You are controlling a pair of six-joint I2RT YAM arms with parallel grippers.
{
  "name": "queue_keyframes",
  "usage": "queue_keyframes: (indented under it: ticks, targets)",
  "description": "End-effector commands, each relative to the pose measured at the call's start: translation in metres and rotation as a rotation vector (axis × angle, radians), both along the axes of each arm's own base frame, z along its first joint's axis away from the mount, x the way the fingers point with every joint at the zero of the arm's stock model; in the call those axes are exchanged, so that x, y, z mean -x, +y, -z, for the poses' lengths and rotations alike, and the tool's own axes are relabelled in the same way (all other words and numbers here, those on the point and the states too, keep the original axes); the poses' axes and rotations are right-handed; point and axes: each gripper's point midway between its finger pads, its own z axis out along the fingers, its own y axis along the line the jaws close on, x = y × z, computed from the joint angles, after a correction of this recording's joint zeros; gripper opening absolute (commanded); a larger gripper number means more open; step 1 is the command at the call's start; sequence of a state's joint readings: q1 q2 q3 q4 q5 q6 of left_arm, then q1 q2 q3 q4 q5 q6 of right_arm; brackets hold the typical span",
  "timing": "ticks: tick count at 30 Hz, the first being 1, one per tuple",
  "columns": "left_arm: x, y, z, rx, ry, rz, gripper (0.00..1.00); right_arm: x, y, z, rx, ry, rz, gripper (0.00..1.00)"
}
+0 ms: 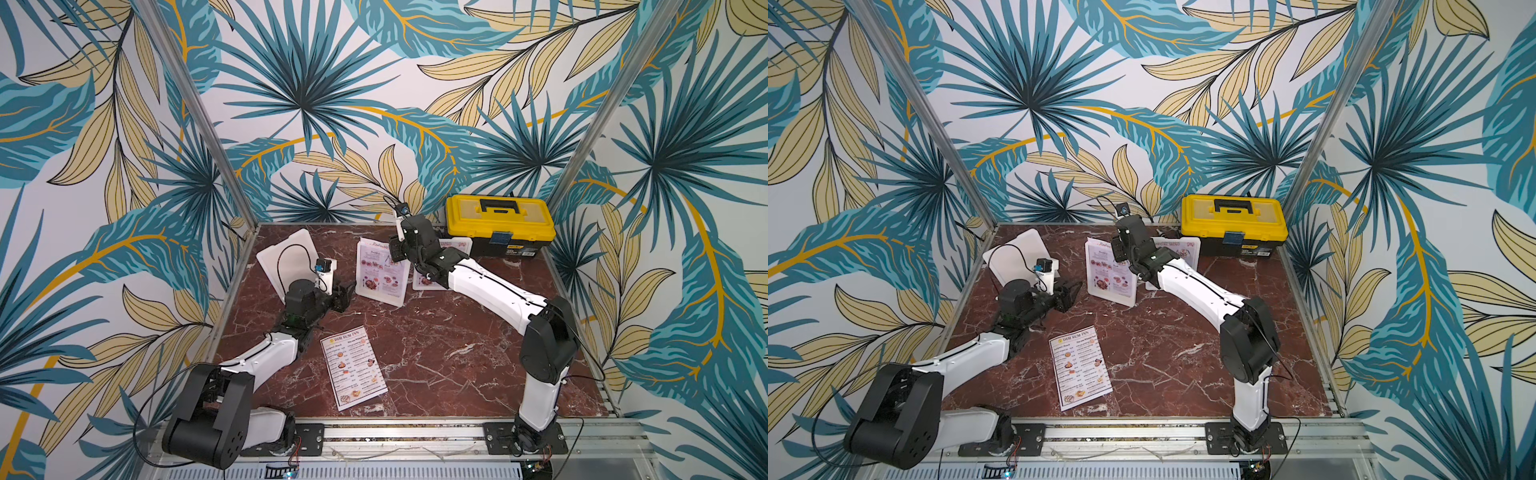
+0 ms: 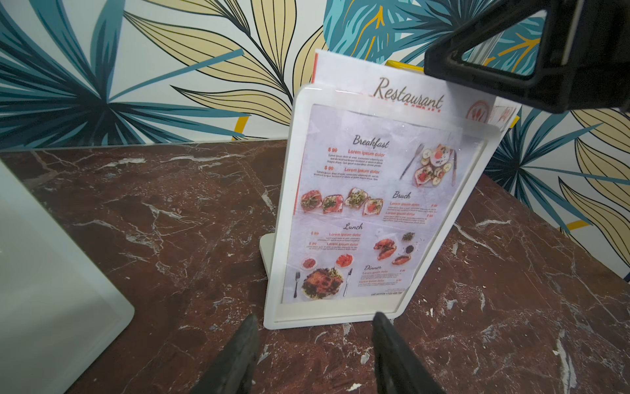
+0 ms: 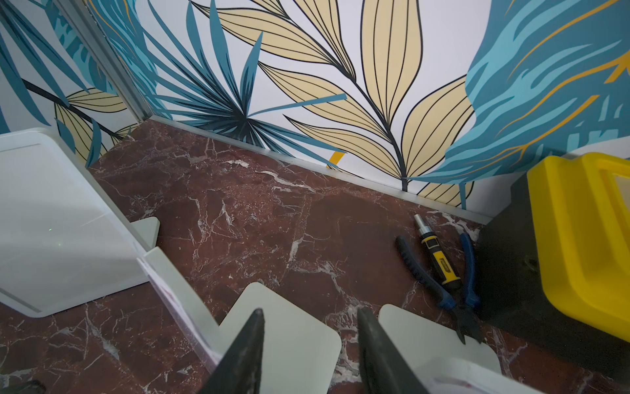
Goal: Insert the menus into the narrow rack
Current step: Insert the menu into the narrow rack.
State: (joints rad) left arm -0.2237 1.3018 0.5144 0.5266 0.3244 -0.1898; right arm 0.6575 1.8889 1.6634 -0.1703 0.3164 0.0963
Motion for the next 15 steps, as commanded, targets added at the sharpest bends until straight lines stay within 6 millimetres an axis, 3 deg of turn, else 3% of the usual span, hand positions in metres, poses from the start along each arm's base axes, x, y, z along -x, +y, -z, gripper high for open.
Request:
queue_keyframes:
  ticks: [1,15]
  targets:
    - [0.001,0.000,-0.004,-0.006,-0.025,0.000,0.54,0.000,0.002,0.020,0.038,0.023,0.008,0.46]
    - [0.000,0.000,-0.003,-0.007,-0.024,0.000,0.54,0.007,0.005,0.042,0.034,0.032,0.016,0.46]
